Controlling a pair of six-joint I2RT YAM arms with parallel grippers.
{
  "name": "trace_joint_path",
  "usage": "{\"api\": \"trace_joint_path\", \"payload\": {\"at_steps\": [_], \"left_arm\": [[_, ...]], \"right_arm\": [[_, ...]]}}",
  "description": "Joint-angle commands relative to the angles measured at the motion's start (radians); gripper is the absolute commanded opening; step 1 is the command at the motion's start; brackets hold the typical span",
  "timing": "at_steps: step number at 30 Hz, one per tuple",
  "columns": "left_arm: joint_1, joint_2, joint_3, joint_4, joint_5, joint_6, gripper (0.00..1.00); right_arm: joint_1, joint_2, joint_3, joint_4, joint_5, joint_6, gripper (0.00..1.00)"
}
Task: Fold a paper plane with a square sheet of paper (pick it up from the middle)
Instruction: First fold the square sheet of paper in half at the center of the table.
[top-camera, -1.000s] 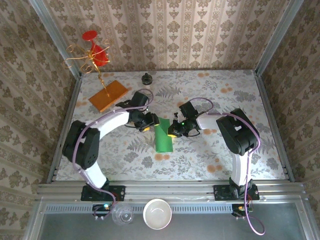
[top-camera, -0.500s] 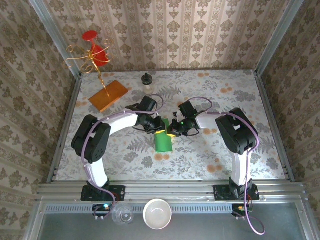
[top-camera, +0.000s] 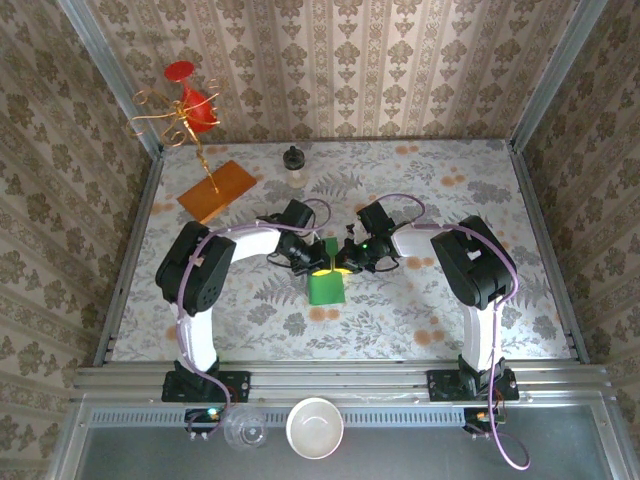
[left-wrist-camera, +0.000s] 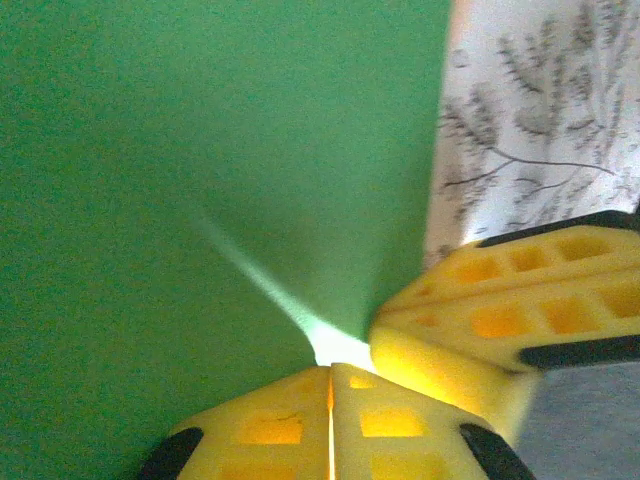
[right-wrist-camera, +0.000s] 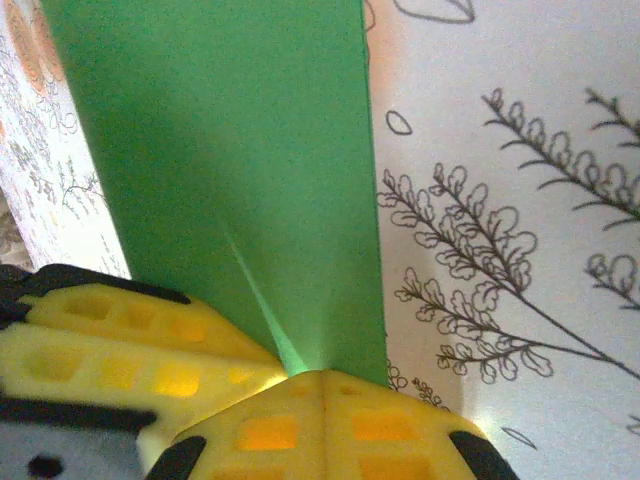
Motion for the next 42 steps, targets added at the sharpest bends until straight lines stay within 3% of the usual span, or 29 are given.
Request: {"api": "trace_joint_path", "payload": {"at_steps": [1,6,13,16,20,23,29,36,42], "left_arm": [[0.038,0.002,-0.049,-0.007,0.006,0.050,0.10],[0.107,-0.042,-0.159,0.020,0.043,0.118,0.11],[0.292,-0.175,-0.270,0.019,0.100,0.168,0.12],[0.282,-0.247,-0.249,0.035,0.127,0.143,0.12],[0.195,-0.270,-0.201,0.125,0.152,0.078,0.13],[0.117,-0.200,-0.154,0.176,0.151,0.041,0.13],[0.066,-0.035,-0.077,0.249,0.184,-0.015,0.13],[0.140,0.026,-0.143,0.291,0.160,0.003,0.13],[0.312,-0.025,-0.234,0.283,0.145,0.036,0.12]], "right_arm": [[0.004,0.153,-0.072,-0.210,0.259,-0.010,0.06],[-0.008,0.177,-0.073,-0.242,0.270,-0.012,0.05],[-0.022,0.183,-0.079,-0.250,0.260,-0.030,0.05],[-0.023,0.181,-0.078,-0.249,0.257,-0.032,0.05],[-0.023,0.179,-0.081,-0.248,0.255,-0.030,0.05],[-0.023,0.181,-0.082,-0.248,0.255,-0.032,0.05],[-0.023,0.191,-0.075,-0.254,0.252,-0.036,0.05],[-0.028,0.198,-0.056,-0.288,0.275,-0.062,0.05],[-0.030,0.205,-0.057,-0.299,0.283,-0.076,0.06]]}}
